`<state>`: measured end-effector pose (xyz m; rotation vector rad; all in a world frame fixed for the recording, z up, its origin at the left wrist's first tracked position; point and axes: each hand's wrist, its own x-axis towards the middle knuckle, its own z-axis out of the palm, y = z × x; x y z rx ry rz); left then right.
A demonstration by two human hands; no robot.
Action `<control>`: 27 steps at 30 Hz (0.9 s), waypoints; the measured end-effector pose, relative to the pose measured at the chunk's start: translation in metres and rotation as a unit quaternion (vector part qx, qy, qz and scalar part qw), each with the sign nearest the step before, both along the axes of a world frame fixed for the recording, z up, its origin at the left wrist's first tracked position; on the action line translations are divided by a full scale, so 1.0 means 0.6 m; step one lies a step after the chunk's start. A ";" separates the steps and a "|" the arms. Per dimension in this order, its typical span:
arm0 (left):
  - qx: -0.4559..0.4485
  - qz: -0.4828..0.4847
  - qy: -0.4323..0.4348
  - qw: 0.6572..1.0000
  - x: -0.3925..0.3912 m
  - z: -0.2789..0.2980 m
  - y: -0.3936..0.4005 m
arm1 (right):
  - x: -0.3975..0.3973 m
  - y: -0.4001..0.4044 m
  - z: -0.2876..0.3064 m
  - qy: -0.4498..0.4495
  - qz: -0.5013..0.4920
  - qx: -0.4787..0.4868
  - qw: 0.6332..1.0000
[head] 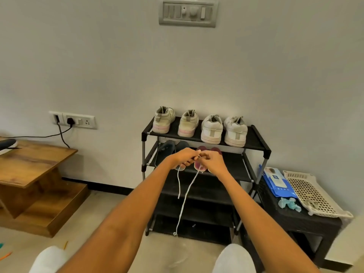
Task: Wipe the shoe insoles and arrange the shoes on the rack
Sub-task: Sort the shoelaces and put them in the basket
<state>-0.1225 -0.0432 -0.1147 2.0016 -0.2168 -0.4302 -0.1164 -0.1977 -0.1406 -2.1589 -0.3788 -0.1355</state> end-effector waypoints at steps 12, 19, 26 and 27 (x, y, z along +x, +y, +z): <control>-0.150 -0.048 0.003 0.987 0.030 -0.008 -0.032 | -0.007 -0.081 -0.069 0.044 -0.038 -0.047 0.997; -0.264 -0.089 0.079 0.957 0.019 -0.024 -0.017 | 0.001 -0.047 -0.023 0.002 -0.016 0.002 1.000; -0.252 -0.107 0.112 0.955 0.018 -0.006 -0.013 | 0.002 -0.024 -0.008 -0.061 0.012 0.024 0.998; -0.256 -0.101 0.104 0.956 0.016 -0.005 -0.015 | 0.002 -0.023 -0.005 -0.061 0.013 0.022 0.998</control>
